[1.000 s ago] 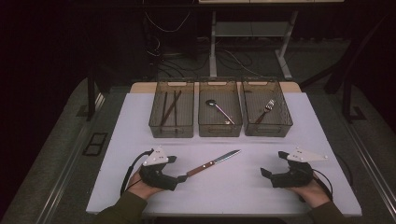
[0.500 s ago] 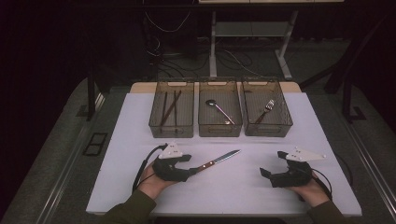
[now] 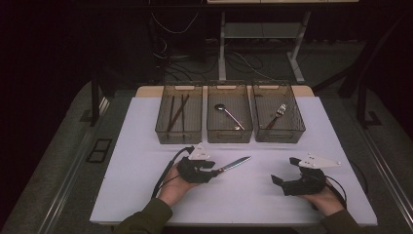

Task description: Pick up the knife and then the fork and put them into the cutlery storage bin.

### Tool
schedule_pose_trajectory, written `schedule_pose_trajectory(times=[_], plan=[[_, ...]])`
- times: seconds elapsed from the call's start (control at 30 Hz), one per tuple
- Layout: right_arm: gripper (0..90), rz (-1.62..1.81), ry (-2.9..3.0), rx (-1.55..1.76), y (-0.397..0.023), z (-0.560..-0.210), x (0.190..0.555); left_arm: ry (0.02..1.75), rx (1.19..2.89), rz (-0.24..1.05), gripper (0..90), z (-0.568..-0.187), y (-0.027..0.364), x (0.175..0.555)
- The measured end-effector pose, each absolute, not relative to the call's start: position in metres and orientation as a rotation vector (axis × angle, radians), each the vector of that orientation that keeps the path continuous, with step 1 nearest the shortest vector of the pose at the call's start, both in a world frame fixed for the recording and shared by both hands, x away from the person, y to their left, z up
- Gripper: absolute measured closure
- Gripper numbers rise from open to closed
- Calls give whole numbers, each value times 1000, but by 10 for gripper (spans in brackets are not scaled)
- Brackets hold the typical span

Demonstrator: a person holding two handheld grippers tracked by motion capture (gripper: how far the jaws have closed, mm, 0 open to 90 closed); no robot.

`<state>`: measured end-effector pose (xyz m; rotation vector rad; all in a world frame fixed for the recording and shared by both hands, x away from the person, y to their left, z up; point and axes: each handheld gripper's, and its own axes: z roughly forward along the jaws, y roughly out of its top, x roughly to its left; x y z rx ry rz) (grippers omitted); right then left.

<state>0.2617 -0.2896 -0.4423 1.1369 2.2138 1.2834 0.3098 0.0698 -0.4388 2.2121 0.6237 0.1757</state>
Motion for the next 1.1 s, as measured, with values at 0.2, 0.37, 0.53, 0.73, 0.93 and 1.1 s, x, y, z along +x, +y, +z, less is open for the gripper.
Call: schedule_pose_trajectory(times=[0.2, 0.37, 0.53, 0.73, 0.93, 1.1], plan=[[26, 1287, 2211, 1132, -290, -442, 261, 603, 2263, 159, 665, -444, 65, 312], [26, 1287, 2210, 1133, -291, -441, 262, 593, 2292, 174, 702, -448, 63, 313], [26, 1291, 2206, 1135, -291, -441, 261, 570, 2305, 211, 734, -449, 62, 310], [26, 1286, 2212, 1130, -291, -441, 261, 562, 2303, 210, 758, -450, 62, 310], [26, 1287, 2212, 1130, -290, -441, 261, 563, 2297, 203, 767, -451, 64, 310], [26, 1291, 2210, 1132, -291, -440, 261, 561, 2287, 214, 767, -451, 63, 309]])
